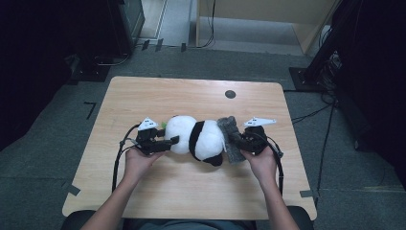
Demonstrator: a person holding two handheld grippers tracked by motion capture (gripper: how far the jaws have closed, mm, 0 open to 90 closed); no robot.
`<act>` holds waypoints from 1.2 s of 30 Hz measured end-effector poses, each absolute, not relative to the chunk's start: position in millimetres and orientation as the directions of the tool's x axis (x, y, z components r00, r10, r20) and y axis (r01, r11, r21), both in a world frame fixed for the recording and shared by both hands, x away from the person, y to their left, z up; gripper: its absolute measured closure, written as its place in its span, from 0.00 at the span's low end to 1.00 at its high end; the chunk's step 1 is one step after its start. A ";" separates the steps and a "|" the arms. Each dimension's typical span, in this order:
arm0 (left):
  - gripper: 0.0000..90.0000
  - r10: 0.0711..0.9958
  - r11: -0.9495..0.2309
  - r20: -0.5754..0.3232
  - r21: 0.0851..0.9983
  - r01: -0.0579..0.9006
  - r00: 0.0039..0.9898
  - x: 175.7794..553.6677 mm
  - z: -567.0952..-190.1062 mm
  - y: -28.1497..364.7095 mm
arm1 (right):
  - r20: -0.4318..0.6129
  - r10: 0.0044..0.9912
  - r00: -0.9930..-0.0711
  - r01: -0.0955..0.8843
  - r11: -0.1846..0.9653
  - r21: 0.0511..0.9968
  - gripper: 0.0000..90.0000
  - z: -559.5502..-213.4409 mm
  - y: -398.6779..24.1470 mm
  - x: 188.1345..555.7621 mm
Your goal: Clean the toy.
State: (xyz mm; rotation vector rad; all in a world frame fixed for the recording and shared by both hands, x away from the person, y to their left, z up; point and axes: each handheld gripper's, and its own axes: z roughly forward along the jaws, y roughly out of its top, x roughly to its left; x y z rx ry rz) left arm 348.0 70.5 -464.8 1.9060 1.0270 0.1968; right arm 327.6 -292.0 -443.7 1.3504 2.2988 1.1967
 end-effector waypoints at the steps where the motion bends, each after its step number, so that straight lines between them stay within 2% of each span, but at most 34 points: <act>1: 0.38 0.723 -0.217 -0.265 0.789 0.574 0.638 348.3 -465.0 70.8 | 0.202 0.807 -0.554 0.630 0.248 0.735 0.81 -444.7 -291.8 327.9; 17: 0.35 0.729 -0.206 -0.268 0.792 0.575 0.630 350.1 -467.7 72.2 | 0.229 0.813 -0.535 0.680 0.254 0.688 0.81 -467.0 -287.7 336.7; 29: 0.34 0.731 -0.206 -0.267 0.791 0.576 0.628 349.6 -467.6 72.7 | 0.240 0.805 -0.542 0.722 0.301 0.623 0.80 -482.4 -286.4 346.0; 36: 0.34 0.732 -0.210 -0.261 0.792 0.573 0.629 348.9 -466.4 72.2 | 0.224 0.835 -0.502 0.697 0.237 0.676 0.81 -464.5 -301.9 342.8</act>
